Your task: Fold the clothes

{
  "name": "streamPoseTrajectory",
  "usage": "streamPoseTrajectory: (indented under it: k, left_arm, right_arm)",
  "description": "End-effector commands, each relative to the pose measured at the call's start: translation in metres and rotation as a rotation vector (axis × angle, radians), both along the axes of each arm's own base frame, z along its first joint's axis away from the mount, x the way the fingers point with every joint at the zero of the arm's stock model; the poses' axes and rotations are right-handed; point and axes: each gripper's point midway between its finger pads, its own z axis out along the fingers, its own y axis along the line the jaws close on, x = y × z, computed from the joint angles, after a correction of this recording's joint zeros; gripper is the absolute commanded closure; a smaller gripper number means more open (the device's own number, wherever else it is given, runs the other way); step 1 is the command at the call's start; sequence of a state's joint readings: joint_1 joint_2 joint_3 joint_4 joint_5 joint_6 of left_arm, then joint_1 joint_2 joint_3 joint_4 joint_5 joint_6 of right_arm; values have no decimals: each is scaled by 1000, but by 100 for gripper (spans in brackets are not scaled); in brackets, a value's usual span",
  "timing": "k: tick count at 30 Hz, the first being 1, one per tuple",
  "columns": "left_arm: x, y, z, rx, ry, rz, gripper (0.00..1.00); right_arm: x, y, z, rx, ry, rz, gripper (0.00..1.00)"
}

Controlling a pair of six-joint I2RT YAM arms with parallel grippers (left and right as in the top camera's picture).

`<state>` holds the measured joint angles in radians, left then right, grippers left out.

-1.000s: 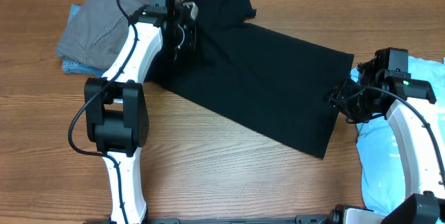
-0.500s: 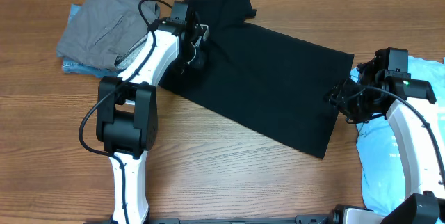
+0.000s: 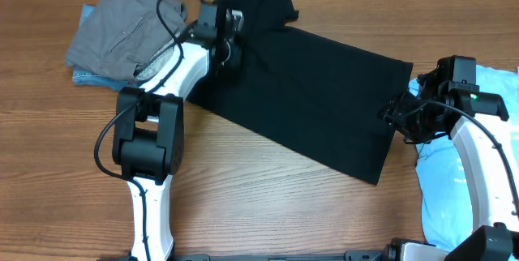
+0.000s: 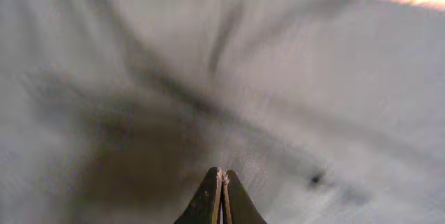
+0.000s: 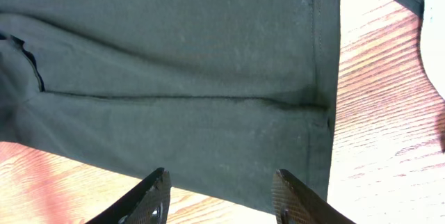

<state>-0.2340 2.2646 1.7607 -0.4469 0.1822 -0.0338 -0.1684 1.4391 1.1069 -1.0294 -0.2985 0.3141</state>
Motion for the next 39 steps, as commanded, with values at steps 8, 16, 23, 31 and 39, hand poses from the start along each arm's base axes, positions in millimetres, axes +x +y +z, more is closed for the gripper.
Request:
streamPoseTrajectory:
  k: [8,16,23,31,39]
  left_arm:
    - [-17,23,55,106,122,19,83]
    - [-73,82,55,181,393,98,83]
    - [-84,122,110,104,374,160,78]
    - [-109,149,154,94,345,219,73]
    - [-121,152,154,114,381,225,73]
  right_arm:
    - [-10,-10,-5,-67,55,-15,43]
    - [-69,-6,-67,-37,362,-148,41]
    - [-95,16,-102,75,426,-155,43]
    - [-101,17,-128,85,406,-226,49]
    - [-119,-3,-129,-18,497,-336,94]
